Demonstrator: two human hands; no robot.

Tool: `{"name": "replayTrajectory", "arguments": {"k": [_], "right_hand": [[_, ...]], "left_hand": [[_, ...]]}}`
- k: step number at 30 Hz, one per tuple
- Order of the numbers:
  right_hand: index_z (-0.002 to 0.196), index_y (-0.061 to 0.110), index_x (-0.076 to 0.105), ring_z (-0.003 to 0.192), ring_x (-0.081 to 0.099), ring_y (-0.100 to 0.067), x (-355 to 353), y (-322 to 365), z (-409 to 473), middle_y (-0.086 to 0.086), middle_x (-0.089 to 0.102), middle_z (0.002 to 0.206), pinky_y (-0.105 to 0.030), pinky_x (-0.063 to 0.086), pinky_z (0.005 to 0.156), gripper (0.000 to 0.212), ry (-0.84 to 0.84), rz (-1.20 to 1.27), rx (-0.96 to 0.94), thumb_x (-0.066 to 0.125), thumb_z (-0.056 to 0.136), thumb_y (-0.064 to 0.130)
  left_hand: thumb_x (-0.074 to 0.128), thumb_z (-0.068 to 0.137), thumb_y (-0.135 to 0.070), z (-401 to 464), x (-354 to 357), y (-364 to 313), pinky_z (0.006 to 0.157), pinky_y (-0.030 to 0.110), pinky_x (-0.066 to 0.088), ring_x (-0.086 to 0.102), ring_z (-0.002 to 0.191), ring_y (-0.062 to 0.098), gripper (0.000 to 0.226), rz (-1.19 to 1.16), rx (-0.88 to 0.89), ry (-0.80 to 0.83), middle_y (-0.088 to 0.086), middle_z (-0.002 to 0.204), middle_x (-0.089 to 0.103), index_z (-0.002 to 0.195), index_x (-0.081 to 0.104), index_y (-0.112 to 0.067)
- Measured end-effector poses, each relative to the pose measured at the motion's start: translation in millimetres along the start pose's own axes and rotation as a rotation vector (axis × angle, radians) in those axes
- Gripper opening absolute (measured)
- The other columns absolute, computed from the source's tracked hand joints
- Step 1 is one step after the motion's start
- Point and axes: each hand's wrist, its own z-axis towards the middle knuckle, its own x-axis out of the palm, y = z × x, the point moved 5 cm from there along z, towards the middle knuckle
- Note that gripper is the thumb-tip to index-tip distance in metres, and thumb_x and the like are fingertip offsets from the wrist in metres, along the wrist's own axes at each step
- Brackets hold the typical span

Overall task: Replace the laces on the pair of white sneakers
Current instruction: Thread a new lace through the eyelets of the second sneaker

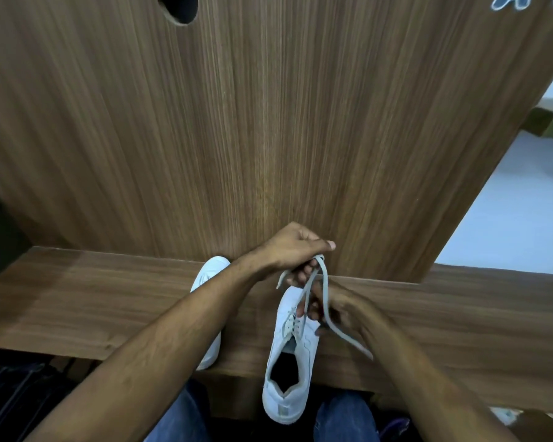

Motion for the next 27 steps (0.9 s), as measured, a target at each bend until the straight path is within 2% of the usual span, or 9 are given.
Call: {"name": "replayTrajectory", "arguments": {"k": [2,5,7,9,14,18,21,24,27], "right_hand": [[0.08,0.011,0.073,0.046,0.038,-0.007,3.0,3.0,-5.6,-0.002,0.051,0.064,-0.034,0.052,0.068,0.037,0.089,-0.089,0.011,0.047,0.094,0.033],[0.064,0.017,0.07,0.033,0.022,-0.003,3.4,16.7,-22.0,0.003,0.041,0.05,-0.022,0.042,0.05,0.045,0.057,-0.061,-0.027,0.043,0.096,0.033],[0.055,0.019,0.067,0.029,0.02,-0.003,0.6,26.9,-29.4,0.005,0.035,0.048,-0.019,0.04,0.043,0.052,0.053,0.042,-0.088,0.04,0.099,0.031],[0.062,0.019,0.063,0.03,0.025,-0.003,-10.2,37.3,-33.7,0.004,0.041,0.051,-0.017,0.039,0.037,0.039,-0.002,0.178,-0.151,0.046,0.096,0.026],[0.087,0.011,0.071,0.067,0.063,-0.012,-27.6,59.6,-49.5,-0.004,0.069,0.078,-0.024,0.052,0.063,0.018,-0.133,0.071,-0.391,0.054,0.094,0.013],[0.095,0.013,0.074,0.087,0.063,-0.013,-18.6,60.4,-53.3,-0.003,0.071,0.095,-0.026,0.048,0.076,0.029,-0.017,-0.057,-0.49,0.051,0.089,-0.005],[0.098,0.008,0.073,0.075,0.06,-0.007,-13.0,62.8,-54.9,0.005,0.073,0.084,-0.021,0.047,0.068,0.017,-0.079,-0.088,-0.544,0.056,0.093,0.005],[0.095,-0.01,0.065,0.047,0.052,0.003,-15.1,60.8,-53.7,0.014,0.062,0.051,-0.012,0.039,0.047,0.028,-0.268,-0.16,-0.574,0.053,0.098,0.015],[0.085,-0.012,0.065,0.035,0.042,0.002,-21.1,54.8,-55.3,0.012,0.05,0.041,-0.01,0.03,0.04,0.031,-0.393,-0.229,-0.574,0.057,0.096,0.016]], "left_hand": [[0.059,0.094,-0.026,-3.1,0.8,-2.5,0.04,0.02,0.041,0.049,0.038,0.014,0.044,0.02,0.042,0.015,0.007,0.049,0.05,0.056,0.05,-0.007],[0.061,0.093,-0.025,-5.4,1.5,-0.8,0.051,0.028,0.043,0.051,0.046,0.023,0.045,0.013,0.123,0.036,0.018,0.056,0.055,0.064,0.055,0.009],[0.063,0.092,-0.023,-6.8,-0.6,0.0,0.058,0.033,0.047,0.055,0.056,0.029,0.046,-0.004,0.165,0.045,0.024,0.062,0.06,0.067,0.056,0.015],[0.062,0.092,-0.019,-7.1,-3.9,-3.9,0.058,0.031,0.049,0.06,0.058,0.029,0.04,-0.026,0.235,0.039,0.022,0.064,0.063,0.066,0.062,0.011],[0.062,0.092,-0.012,-8.4,-26.1,-25.8,0.056,0.02,0.049,0.061,0.06,0.018,0.028,-0.128,0.368,-0.144,0.016,0.067,0.066,0.071,0.067,0.007],[0.062,0.091,-0.012,0.4,-42.1,-37.9,0.062,0.023,0.05,0.064,0.071,0.017,0.02,-0.161,0.353,-0.212,0.008,0.075,0.07,0.084,0.07,0.005],[0.066,0.088,-0.011,11.6,-51.6,-25.0,0.073,0.017,0.047,0.063,0.086,0.012,0.018,-0.061,0.327,-0.327,0.007,0.094,0.069,0.102,0.071,0.0],[0.072,0.084,-0.023,16.9,-53.1,22.7,0.096,0.026,0.043,0.053,0.108,0.01,0.035,0.25,0.246,-0.45,-0.001,0.117,0.053,0.118,0.065,-0.021],[0.068,0.081,-0.031,4.4,-33.4,76.8,0.098,0.034,0.046,0.05,0.11,0.012,0.019,0.401,0.247,-0.499,-0.008,0.111,0.041,0.1,0.069,-0.024]]}}
